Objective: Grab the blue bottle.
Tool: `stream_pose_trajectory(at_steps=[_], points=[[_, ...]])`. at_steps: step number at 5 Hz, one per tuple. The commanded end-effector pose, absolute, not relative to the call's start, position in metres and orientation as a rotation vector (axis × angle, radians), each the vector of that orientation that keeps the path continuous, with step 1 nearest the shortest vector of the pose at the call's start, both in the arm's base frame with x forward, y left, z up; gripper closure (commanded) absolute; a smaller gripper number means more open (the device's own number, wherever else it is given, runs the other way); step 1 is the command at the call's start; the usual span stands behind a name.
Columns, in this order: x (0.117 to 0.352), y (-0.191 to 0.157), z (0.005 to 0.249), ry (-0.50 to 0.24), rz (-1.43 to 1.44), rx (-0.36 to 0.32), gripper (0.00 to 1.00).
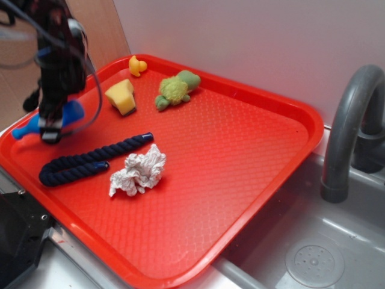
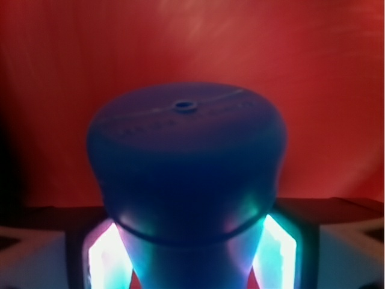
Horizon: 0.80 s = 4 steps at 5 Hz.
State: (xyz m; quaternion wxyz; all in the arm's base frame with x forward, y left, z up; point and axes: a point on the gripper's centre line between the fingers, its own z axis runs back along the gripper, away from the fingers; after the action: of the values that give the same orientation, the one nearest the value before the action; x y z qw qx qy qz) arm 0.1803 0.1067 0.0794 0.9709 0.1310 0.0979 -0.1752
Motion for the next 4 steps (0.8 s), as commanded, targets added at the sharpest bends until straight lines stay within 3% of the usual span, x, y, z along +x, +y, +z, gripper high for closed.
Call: stream_pose_trajectory(at_steps=[1, 3, 4], points=[[0.203, 0.047, 0.153, 0.011, 0.093, 0.182, 1.0], [0.216, 0.007, 0.21, -0.028, 0.215, 0.064, 1.0], [0.218, 0.007, 0.224, -0.092, 0.195, 0.071, 1.0]])
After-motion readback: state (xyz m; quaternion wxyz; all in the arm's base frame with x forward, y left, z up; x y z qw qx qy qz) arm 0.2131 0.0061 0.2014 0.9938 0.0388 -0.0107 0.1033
